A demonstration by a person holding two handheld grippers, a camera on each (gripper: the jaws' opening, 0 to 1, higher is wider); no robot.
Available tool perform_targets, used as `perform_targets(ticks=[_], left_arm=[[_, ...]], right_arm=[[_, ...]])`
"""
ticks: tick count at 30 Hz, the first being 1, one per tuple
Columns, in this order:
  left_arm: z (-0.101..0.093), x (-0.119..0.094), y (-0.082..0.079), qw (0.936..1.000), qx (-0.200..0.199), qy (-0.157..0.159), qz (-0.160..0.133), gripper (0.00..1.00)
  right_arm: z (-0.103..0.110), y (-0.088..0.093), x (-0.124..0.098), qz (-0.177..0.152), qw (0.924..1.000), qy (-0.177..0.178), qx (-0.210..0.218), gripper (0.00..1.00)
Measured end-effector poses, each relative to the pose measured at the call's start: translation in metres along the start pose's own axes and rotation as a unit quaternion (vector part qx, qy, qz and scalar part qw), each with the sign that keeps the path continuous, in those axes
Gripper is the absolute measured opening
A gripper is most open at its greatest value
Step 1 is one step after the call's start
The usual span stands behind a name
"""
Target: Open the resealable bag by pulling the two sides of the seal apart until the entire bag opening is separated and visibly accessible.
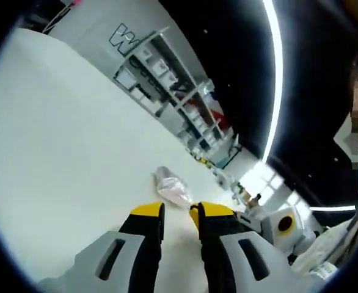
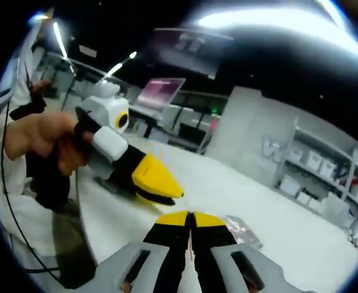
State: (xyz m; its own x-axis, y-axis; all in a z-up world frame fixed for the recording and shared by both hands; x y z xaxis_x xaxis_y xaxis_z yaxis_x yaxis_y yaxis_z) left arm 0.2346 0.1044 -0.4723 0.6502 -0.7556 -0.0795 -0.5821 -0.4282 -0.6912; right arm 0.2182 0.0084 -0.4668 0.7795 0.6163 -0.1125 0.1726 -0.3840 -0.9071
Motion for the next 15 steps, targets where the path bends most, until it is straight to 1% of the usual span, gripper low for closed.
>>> perform_targets(ticks=[9,15], left_arm=[[-0.0001,0.0016,-0.0018,0.9999,-0.012,0.007,-0.002,0.2],[-0.0009,0.003,-0.0005,0.9999,-0.01,0.009,0.0,0.18]], right_arm=[[0.0003,-0.0017,-0.0001,-0.006,1.0,0.002,-0.001,0.0],[0.0001,-0.0019,-0.0003,-0.008,1.0,0.003,0.0,0.0]])
Point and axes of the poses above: the point that each gripper's makers call its tool centre point, and the gripper's own axes: x roughly forward along the fingers, z roughly to its left, y roughly out of its underside, the point moved 5 cm from there along -x, roughly backward along the fingers, and after that the axes turned 1 degree about -y, right-handed, at the moved point
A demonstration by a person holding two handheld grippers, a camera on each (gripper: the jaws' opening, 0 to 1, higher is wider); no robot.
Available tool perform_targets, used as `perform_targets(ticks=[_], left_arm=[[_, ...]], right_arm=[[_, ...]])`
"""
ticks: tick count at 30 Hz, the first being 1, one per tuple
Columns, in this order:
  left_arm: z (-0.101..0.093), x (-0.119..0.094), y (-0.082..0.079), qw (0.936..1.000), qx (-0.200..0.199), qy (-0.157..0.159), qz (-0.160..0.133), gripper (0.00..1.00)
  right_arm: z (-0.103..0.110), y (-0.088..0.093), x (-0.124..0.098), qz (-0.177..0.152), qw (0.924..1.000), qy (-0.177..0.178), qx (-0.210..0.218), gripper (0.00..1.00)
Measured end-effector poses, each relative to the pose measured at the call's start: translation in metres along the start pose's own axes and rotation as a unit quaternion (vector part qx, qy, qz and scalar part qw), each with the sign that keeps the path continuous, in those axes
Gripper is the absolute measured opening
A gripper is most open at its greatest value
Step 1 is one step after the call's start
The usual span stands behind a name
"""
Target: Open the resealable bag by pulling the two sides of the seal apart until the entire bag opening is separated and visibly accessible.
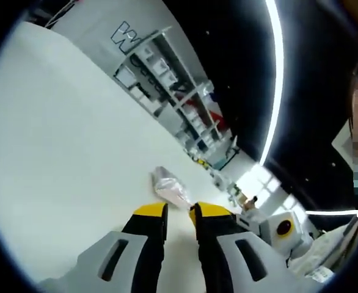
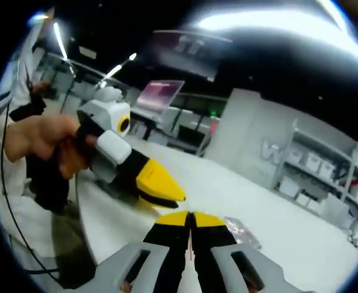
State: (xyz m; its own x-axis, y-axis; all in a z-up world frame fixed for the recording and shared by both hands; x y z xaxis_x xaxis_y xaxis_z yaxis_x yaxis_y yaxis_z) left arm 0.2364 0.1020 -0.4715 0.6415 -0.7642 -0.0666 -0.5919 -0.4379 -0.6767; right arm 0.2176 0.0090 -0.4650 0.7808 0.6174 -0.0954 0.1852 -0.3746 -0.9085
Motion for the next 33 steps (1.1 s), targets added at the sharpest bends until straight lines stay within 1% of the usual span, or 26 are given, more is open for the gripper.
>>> perform_targets(ticks=[18,23,33], left_arm=[[-0.0023,0.0038,0.0002,0.9998,-0.01,0.015,0.0,0.16],[-0.0026,0.0046,-0.0003,0.9998,-0.012,0.015,0.002,0.14],[-0.0035,0.0071,0.0021,0.9998,-0.008,0.014,0.011,0.14]], right_arm=[[0.0003,-0.0017,-0.0003,-0.009,1.0,0.001,0.002,0.0],[-0.0011,-0.0022,-0.0016,-0.013,0.9999,0.003,0.004,0.0],[-0.0014,-0.0033,-0.0028,-0.016,0.9998,0.001,0.011,0.0]])
Point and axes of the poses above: the point that each gripper's makers call its tool centre point, and the gripper's own axes: x roughly forward along the fingers, z roughly to its left, y roughly out of its underside, the point moved 5 cm from there along -x, roughly backward along the fingers, and after that the axes turned 1 degree about -y, right-handed, at the moved point
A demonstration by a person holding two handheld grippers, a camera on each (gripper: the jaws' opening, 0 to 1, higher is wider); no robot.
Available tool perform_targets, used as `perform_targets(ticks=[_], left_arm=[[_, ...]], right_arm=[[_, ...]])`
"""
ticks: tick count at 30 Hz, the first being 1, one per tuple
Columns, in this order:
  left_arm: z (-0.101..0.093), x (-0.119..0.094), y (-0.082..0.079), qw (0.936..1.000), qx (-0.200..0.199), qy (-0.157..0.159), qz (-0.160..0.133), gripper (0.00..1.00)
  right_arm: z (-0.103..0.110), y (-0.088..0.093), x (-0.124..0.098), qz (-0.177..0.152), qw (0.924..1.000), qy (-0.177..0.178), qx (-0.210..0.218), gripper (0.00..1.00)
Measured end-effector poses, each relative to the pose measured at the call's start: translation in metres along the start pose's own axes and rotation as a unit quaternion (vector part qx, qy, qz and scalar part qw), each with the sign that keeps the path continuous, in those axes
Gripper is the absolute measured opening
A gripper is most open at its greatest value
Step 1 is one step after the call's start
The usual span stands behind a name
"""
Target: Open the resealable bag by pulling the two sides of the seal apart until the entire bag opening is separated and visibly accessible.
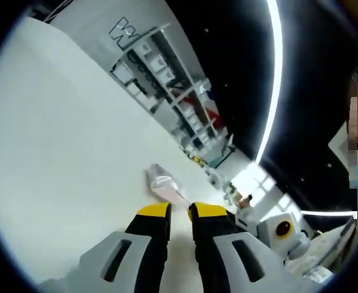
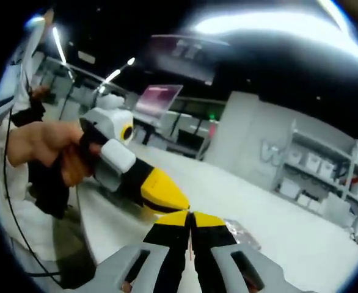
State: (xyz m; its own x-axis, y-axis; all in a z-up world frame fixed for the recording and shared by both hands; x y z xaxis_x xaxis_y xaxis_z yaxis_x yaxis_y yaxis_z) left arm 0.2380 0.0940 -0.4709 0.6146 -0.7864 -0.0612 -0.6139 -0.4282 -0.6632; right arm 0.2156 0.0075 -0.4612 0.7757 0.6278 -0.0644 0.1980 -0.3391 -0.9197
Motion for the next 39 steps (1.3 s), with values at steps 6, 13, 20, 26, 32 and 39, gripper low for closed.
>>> perform_targets(ticks=[6,13,20,26,32,39], left_arm=[[0.0008,0.0006,-0.0001,1.0,0.0,0.0,0.001,0.13],[0.0018,0.0014,-0.001,1.0,0.001,-0.002,0.001,0.1],[0.002,0.0016,-0.0007,1.0,0.002,-0.001,0.001,0.09],[0.0022,0.0017,0.0003,1.0,0.006,-0.001,0.003,0.05],[0.002,0.0017,0.0015,0.9999,0.011,0.0,0.005,0.03],[0.001,0.0013,0.0013,0.9999,0.011,0.003,0.002,0.02]], right_arm=[[0.0005,-0.0005,0.0,0.0,1.0,-0.001,0.0,0.0],[0.0016,-0.0004,0.0002,0.0,1.0,-0.004,0.0,0.0],[0.002,0.0001,0.0005,0.0,1.0,-0.006,-0.001,0.0],[0.0031,0.0008,0.001,0.002,1.0,-0.008,-0.002,0.0],[0.0042,0.0025,0.0013,0.007,0.9999,-0.01,-0.005,0.0],[0.0043,0.0025,0.0014,0.006,0.9999,-0.01,-0.005,0.0]])
Point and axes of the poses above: the point that each gripper's makers call its tool centre point, and the gripper's own axes: x roughly forward along the fingers, z roughly to its left, y roughly out of its underside, the point moved 5 cm from there along -x, roughly backward along the fingers, and after that the axes turned 1 degree about -y, right-handed, at the moved point
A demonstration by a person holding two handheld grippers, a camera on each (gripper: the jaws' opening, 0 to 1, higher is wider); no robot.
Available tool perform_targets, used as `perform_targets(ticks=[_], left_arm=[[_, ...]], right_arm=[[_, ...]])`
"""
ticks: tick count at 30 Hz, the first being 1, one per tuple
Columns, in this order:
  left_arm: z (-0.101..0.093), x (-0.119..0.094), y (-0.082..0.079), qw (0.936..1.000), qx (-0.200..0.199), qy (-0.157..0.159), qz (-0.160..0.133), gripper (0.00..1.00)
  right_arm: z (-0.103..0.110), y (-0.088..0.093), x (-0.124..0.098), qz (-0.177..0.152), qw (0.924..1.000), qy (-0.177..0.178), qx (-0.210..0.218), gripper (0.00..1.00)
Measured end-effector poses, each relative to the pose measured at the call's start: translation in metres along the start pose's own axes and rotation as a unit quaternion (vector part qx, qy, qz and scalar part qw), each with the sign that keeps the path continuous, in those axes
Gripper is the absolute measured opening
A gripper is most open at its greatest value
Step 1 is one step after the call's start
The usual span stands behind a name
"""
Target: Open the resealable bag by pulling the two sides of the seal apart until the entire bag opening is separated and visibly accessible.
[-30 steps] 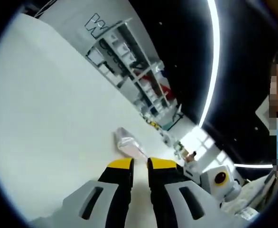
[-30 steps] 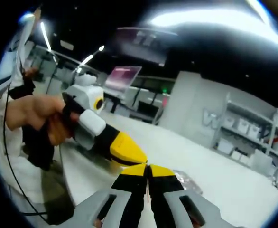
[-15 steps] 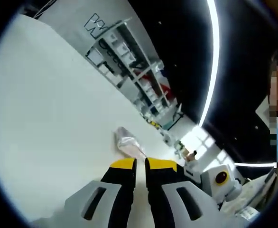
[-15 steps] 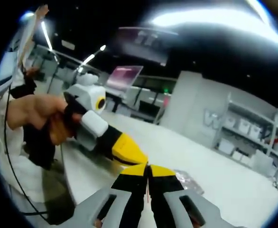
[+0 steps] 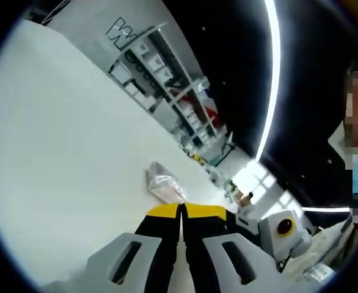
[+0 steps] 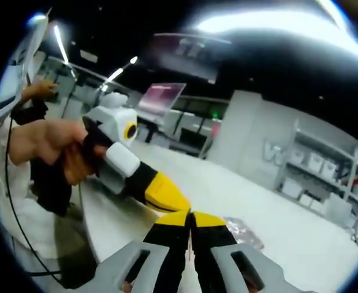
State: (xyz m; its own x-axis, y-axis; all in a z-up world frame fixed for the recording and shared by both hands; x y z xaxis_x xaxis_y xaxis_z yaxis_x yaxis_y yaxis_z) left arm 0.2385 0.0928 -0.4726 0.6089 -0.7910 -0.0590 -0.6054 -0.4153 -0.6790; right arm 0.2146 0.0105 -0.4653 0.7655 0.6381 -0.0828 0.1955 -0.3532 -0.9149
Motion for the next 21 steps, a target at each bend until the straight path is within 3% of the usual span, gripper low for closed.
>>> perform_targets(ticks=[21], left_arm=[[0.0025,0.0023,-0.0063,0.9999,0.005,0.004,-0.01,0.01]], right_arm=[[-0.0004,-0.0004,-0.0001,-0.002,0.9999,0.001,-0.011,0.0]])
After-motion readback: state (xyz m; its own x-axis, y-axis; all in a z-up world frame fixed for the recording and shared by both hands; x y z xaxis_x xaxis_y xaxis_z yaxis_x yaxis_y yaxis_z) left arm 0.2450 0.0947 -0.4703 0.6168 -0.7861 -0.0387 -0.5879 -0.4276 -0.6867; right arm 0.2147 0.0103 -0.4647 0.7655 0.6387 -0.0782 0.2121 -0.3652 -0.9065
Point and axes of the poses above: the point that each gripper's makers call its tool centre point, and the gripper's own axes: x roughly forward along the fingers, z roughly to its left, y roughly out of its underside, the point moved 5 cm from there along -x, roughly backward along the fingers, and after that the axes turned 1 degree about -y, right-handed, at the moved point
